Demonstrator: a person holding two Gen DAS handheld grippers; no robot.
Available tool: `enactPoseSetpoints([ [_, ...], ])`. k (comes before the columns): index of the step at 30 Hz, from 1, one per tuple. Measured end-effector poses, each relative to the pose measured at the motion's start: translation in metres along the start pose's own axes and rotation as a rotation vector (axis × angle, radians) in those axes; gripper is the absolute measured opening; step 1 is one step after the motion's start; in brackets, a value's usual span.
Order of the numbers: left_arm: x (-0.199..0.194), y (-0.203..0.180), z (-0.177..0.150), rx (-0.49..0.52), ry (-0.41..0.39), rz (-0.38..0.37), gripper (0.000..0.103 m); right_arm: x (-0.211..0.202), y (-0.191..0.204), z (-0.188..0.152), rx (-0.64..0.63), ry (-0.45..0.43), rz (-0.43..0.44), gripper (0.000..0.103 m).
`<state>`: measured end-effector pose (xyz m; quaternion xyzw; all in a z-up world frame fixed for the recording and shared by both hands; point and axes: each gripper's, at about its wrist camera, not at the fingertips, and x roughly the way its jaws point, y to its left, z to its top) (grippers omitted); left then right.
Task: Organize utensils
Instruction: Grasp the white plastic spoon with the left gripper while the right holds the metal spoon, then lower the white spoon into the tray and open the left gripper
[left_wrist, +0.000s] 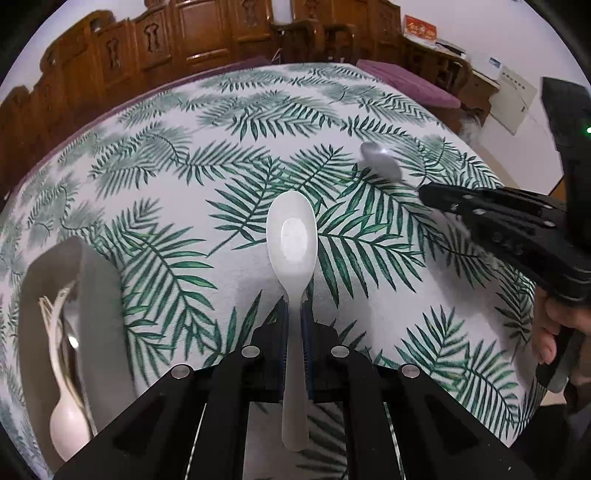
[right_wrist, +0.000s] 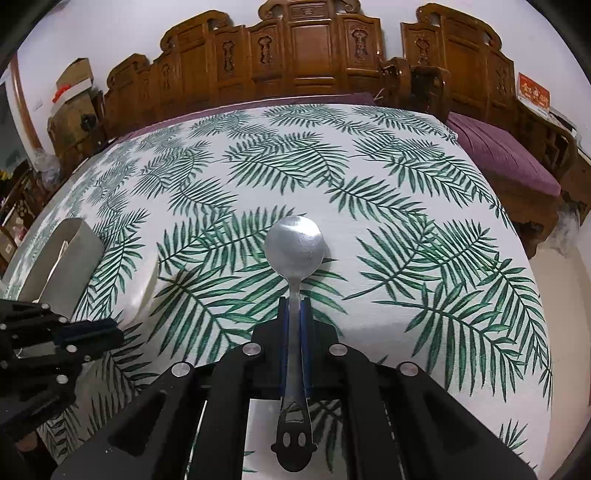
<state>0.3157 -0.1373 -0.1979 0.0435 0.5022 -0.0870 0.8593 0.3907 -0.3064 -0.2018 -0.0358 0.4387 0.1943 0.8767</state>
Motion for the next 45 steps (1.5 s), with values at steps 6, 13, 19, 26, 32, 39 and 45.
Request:
enactPoseSetpoints([
  [6, -0.024, 0.015, -0.004, -0.014, -0.033, -0.009, 0.006, -0.004, 0.014, -0.001, -0.008, -0.005, 0.027, 0.007],
  [13, -0.045, 0.036, -0.012, -0.038, -0.055, -0.004, 0.006, -0.010, 0.035, -0.006, -0.033, -0.001, 0.037, 0.001],
  [19, -0.060, 0.053, -0.018, -0.051, -0.072, 0.009, 0.006, -0.005, 0.055, -0.009, -0.091, 0.032, 0.003, 0.000],
  [26, -0.073, 0.069, -0.027, -0.078, -0.086, 0.001, 0.006, -0.005, 0.032, -0.012, -0.010, 0.038, 0.040, 0.004],
  [32, -0.080, 0.076, -0.034, -0.089, -0.100, -0.020, 0.006, 0.012, 0.056, -0.020, -0.074, 0.088, 0.022, 0.027],
  [39, -0.090, 0.086, -0.039, -0.095, -0.120, -0.014, 0.006, 0.022, 0.068, -0.018, -0.119, 0.098, -0.054, 0.008],
  [45, -0.089, 0.109, -0.043, -0.113, -0.115, 0.017, 0.006, 0.020, 0.075, -0.016, -0.119, 0.096, -0.059, 0.007],
])
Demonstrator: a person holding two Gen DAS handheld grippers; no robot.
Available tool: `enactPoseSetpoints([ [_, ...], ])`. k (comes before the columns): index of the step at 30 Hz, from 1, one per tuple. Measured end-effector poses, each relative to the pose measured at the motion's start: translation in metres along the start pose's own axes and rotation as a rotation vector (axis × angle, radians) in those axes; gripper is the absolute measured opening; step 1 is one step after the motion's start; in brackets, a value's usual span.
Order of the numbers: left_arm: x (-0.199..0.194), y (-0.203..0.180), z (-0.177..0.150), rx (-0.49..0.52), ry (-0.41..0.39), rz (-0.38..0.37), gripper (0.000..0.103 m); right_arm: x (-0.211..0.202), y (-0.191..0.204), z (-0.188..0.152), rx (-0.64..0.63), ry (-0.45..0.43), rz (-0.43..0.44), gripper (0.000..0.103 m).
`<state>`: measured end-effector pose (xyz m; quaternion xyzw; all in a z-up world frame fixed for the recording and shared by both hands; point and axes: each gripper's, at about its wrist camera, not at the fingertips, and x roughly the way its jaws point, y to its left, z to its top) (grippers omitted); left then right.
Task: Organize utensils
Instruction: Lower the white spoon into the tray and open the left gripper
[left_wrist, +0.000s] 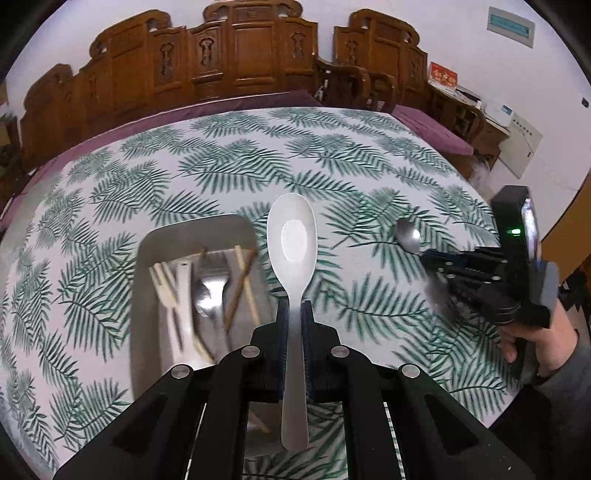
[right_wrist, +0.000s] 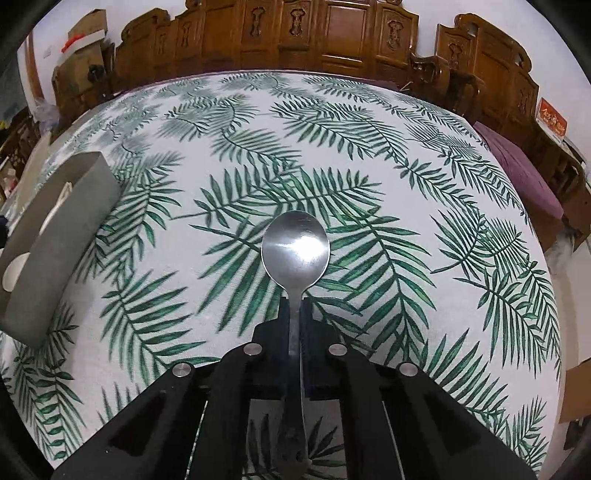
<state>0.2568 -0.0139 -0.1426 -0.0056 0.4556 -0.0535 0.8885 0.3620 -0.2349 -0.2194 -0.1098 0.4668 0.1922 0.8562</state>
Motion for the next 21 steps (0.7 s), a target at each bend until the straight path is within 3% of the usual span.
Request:
enactPoseSetpoints([
  [11, 0.028, 0.041, -0.008, -0.047, 0.060, 0.051, 0.006, -0.038, 0.028, 0.009, -0.013, -0.090, 0.074, 0.007],
  [21, 0.030, 0.060, -0.010, -0.100, 0.055, 0.018, 0.007, -0.071, 0.072, 0.020, -0.063, -0.144, 0.135, 0.007],
])
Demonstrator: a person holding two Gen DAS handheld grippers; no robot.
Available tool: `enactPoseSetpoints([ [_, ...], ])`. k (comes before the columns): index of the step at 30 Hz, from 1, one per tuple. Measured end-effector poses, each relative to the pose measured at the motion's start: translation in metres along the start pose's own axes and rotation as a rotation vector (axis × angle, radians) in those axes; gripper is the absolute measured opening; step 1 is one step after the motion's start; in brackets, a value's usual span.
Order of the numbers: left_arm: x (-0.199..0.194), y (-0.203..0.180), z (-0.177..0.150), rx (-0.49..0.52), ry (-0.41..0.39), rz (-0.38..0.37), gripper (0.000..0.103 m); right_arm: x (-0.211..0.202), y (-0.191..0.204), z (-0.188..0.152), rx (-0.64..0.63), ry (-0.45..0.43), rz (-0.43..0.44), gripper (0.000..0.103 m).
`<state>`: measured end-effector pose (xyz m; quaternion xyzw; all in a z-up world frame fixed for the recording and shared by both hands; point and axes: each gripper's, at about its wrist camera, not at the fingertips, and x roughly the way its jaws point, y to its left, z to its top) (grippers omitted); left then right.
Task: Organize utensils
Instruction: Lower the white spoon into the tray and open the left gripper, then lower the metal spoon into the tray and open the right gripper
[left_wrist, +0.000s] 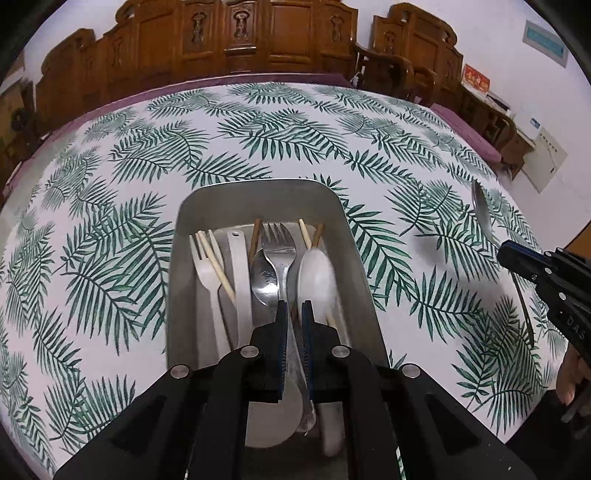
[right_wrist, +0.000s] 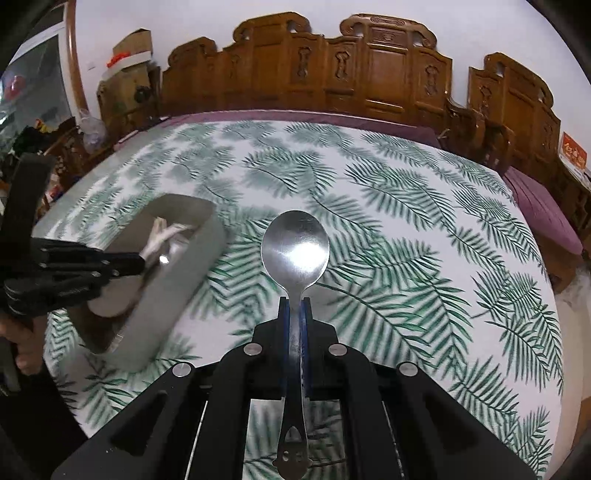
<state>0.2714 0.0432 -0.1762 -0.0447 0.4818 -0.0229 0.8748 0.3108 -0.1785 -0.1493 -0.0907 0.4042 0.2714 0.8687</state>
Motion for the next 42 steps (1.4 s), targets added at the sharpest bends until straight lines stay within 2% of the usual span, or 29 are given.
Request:
enactPoseSetpoints([
  [12, -0.051, 0.030, -0.011, -0.013, -0.084, 0.000, 0.018, 0.003, 0.073, 0.030, -0.063, -0.006, 0.083, 0.007],
  [17, -0.065, 0.044, -0.015, -0.015, -0.096, 0.010, 0.021, 0.015, 0.101, 0.039, -0.082, 0.007, 0.109, 0.007],
  [20, -0.070, 0.054, -0.018, -0.017, -0.099, 0.019, 0.026, 0.022, 0.114, 0.042, -0.082, 0.019, 0.120, 0.007],
  [25, -0.075, 0.067, -0.023, -0.025, -0.098, 0.034, 0.041, 0.041, 0.132, 0.047, -0.078, 0.049, 0.130, 0.007],
  [27, -0.075, 0.073, -0.026, -0.028, -0.096, 0.040, 0.044, 0.047, 0.137, 0.048, -0.073, 0.059, 0.134, 0.007],
  [34, -0.072, 0.088, -0.032, -0.042, -0.077, 0.051, 0.045, 0.074, 0.152, 0.052, -0.054, 0.097, 0.126, 0.007],
  [42, -0.068, 0.099, -0.038, -0.055, -0.063, 0.061, 0.045, 0.101, 0.149, 0.049, -0.025, 0.132, 0.094, 0.007],
])
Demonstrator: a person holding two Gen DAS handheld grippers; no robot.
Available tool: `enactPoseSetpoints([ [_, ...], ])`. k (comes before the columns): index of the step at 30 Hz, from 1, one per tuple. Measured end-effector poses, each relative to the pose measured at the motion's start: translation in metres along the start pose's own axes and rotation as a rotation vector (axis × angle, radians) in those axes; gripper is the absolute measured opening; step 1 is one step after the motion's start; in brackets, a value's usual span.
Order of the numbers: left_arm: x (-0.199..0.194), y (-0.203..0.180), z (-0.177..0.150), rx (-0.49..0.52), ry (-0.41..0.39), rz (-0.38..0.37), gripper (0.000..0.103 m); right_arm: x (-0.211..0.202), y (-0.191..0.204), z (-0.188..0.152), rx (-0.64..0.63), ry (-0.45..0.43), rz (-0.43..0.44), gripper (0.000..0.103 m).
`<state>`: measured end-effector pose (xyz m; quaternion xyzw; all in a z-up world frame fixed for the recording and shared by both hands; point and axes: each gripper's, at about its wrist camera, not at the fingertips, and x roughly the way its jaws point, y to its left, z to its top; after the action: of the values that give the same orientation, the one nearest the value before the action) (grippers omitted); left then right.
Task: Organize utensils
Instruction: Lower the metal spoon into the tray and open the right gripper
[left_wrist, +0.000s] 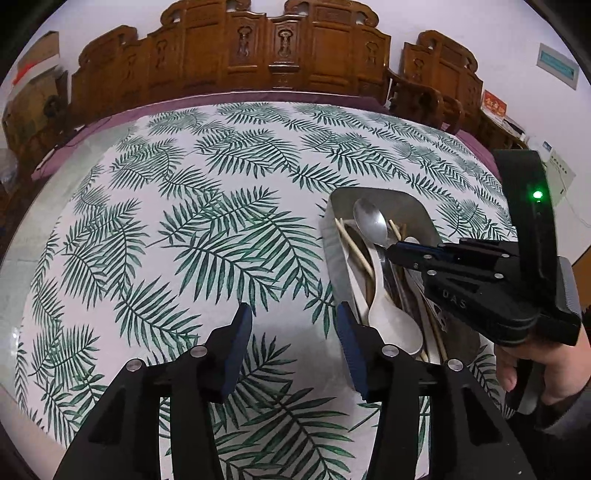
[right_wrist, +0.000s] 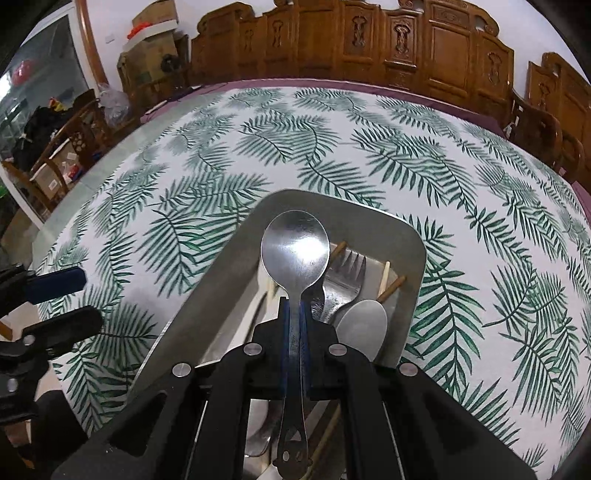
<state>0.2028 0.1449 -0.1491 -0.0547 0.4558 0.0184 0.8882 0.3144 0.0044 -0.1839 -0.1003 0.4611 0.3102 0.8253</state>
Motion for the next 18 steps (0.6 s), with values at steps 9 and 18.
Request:
enactPoseSetpoints([
  [9, 0.002, 0.000, -0.001, 0.001, 0.004, 0.001, 0.045, 0.005, -0.004, -0.007, 0.013, 0.003, 0.011, 0.008],
  [18, -0.008, -0.015, -0.004, -0.001, -0.027, -0.005, 0.060, -0.042, -0.012, -0.021, 0.009, -0.085, 0.043, 0.008],
])
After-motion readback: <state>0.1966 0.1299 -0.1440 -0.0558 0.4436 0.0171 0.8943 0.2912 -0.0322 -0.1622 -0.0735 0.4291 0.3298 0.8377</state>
